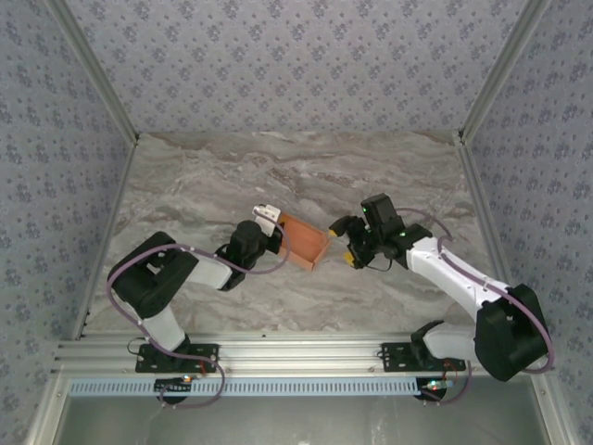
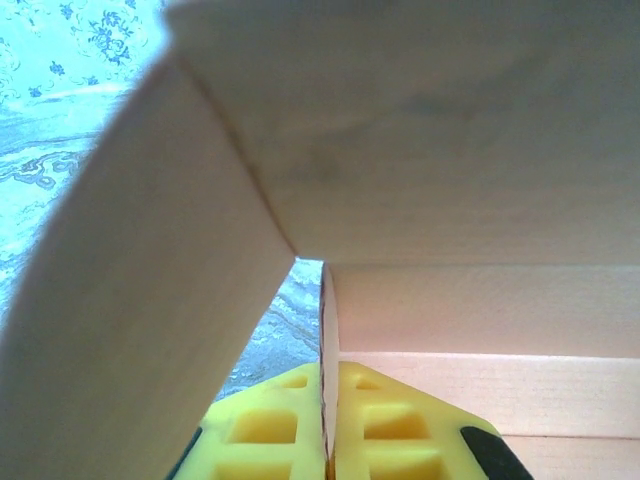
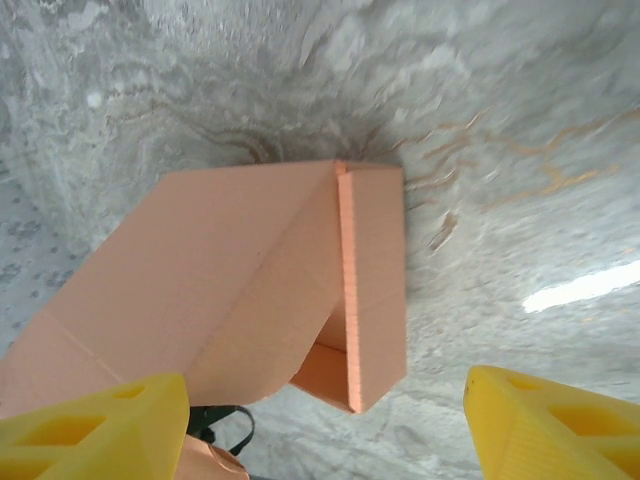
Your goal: Fold the paper box
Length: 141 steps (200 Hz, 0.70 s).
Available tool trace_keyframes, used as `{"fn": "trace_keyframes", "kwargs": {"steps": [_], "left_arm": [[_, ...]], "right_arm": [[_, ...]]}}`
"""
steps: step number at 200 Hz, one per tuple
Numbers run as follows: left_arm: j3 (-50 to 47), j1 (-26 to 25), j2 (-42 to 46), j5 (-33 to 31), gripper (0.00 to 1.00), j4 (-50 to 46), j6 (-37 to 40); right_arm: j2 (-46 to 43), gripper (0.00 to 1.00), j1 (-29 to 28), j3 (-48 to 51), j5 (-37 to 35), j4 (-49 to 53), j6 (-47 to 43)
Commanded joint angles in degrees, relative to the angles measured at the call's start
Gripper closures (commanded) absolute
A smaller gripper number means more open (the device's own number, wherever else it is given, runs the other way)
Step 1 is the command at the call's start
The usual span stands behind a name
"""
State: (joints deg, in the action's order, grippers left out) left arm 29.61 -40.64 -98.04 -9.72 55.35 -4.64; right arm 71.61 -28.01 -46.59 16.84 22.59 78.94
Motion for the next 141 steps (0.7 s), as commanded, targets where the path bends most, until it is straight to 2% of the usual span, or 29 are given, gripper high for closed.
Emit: {"fn": "trace_keyframes", "kwargs": {"steps": [1,33,66,101,134,141], "left_arm": [[-2.05,-0.41,-2.66,-0.05,0.92,-3.81,-0.65],[-2.54,-0.42,-3.19,0.19,0.90,-3.10,0.12],[-2.71,-0.42,-3.56,0.69,0.86,-2.71,-0.27],[-2.45,-0.46,-1.97,1.22,0.66,-3.82,-0.74],[-4.01,-0.46,1.05,3.96,0.55,-4.28,-1.13],[-4.80,-0.46,1.79,5.50,0.42,-3.63,-1.03]], "right_arm": [[0.15,0.25,0.99,-4.71,-4.21,8.67,-5.50],[3.17,0.26,1.69,-9.19,-2.55,6.81,-6.59],[10.85,0.26,1.16,-22.79,-5.79,15.62,-18.69],[16.60,0.30,-1.26,-29.66,-11.75,19.19,-22.48],[19.77,0.31,-1.87,-30.73,-14.24,19.60,-25.64],[20.40,0.32,-1.95,-30.68,-14.38,19.39,-26.29]]}}
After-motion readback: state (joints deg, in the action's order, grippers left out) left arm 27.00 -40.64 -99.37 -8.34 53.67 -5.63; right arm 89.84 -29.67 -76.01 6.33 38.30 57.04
